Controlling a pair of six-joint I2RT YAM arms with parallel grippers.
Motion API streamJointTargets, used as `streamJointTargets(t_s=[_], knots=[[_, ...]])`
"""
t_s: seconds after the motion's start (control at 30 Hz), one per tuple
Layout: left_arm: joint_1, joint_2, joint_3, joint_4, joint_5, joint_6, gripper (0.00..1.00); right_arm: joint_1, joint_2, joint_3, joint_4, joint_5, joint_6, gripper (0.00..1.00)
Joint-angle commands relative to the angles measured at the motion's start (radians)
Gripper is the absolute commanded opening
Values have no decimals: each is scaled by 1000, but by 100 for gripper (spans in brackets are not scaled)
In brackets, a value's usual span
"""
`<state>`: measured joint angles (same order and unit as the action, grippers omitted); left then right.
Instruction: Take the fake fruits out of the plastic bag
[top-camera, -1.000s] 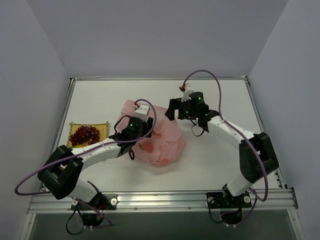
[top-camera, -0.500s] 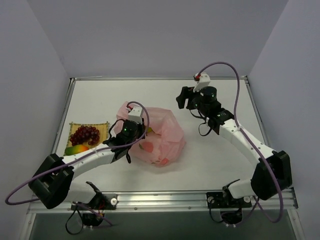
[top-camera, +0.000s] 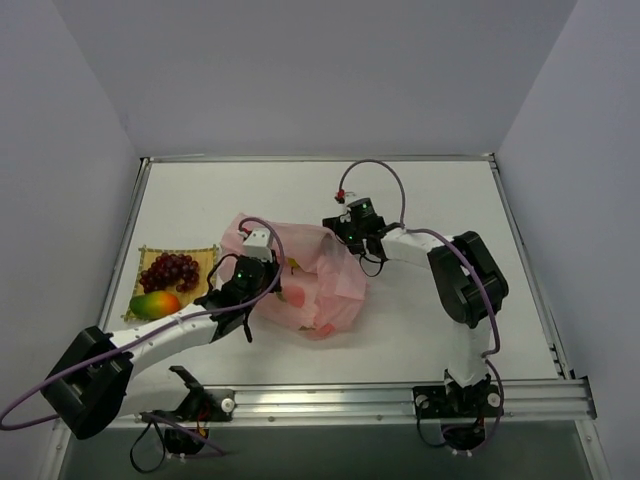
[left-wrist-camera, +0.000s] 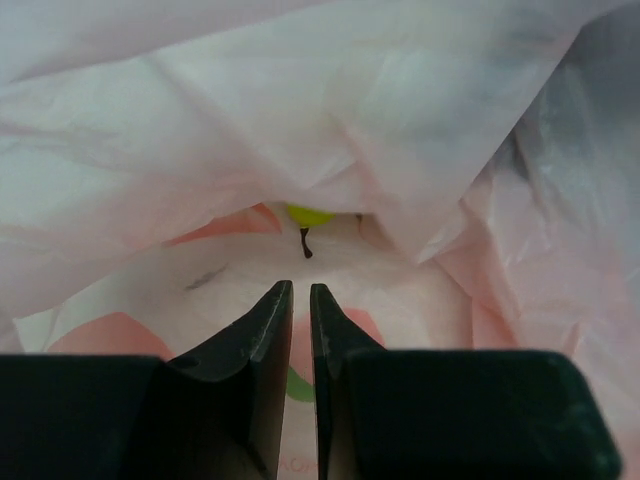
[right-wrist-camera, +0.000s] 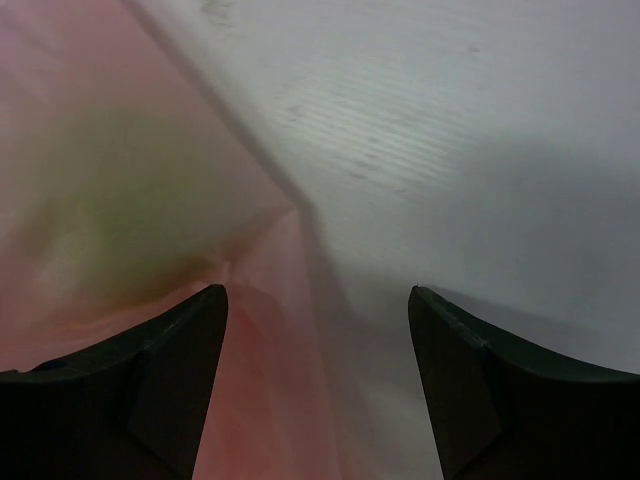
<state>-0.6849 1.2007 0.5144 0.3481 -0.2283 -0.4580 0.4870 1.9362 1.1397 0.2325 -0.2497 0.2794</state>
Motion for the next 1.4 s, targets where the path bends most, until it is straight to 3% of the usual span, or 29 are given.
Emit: streamJointTargets(t_s=[0.0, 0.13, 0.23, 0.3, 0.33, 0.4, 0.5, 0.7, 0.97, 1.13, 1.3, 1.37], knots=[[10, -36, 12, 15, -2, -13, 12, 51, -19, -9, 62, -114, 20, 69], [12, -23, -5, 11, -26, -10, 12, 59, -45, -66, 116, -184, 58, 74], [15, 14, -16, 26, -36, -10, 12, 55, -48, -101, 157, -217, 84, 67], [16, 45, -17, 41, -36, -13, 12, 55, -36, -106, 171, -218, 95, 44], [16, 54, -17, 48, -31, -14, 12, 52, -33, -107, 189, -209, 101, 19], [18, 63, -16, 52, -29, -19, 12, 41, -45, -127, 221, -210, 127, 1], [18, 54, -17, 54, -25, -21, 12, 35, -109, -144, 261, -201, 138, 0], [18, 62, -14, 54, -22, -24, 12, 90, -300, -92, 98, -2, 50, 0], [18, 74, -13, 57, -29, -42, 13, 99, -427, -153, 88, 72, 49, 0], [18, 102, 16, 58, -31, -31, 18, 84, -271, -109, 4, 113, 6, 0], [19, 119, 18, 25, -71, -45, 18, 88, -246, -141, 77, 119, 15, 0], [19, 73, 3, 20, -89, -59, 27, 84, -247, -136, 77, 128, 9, 0]])
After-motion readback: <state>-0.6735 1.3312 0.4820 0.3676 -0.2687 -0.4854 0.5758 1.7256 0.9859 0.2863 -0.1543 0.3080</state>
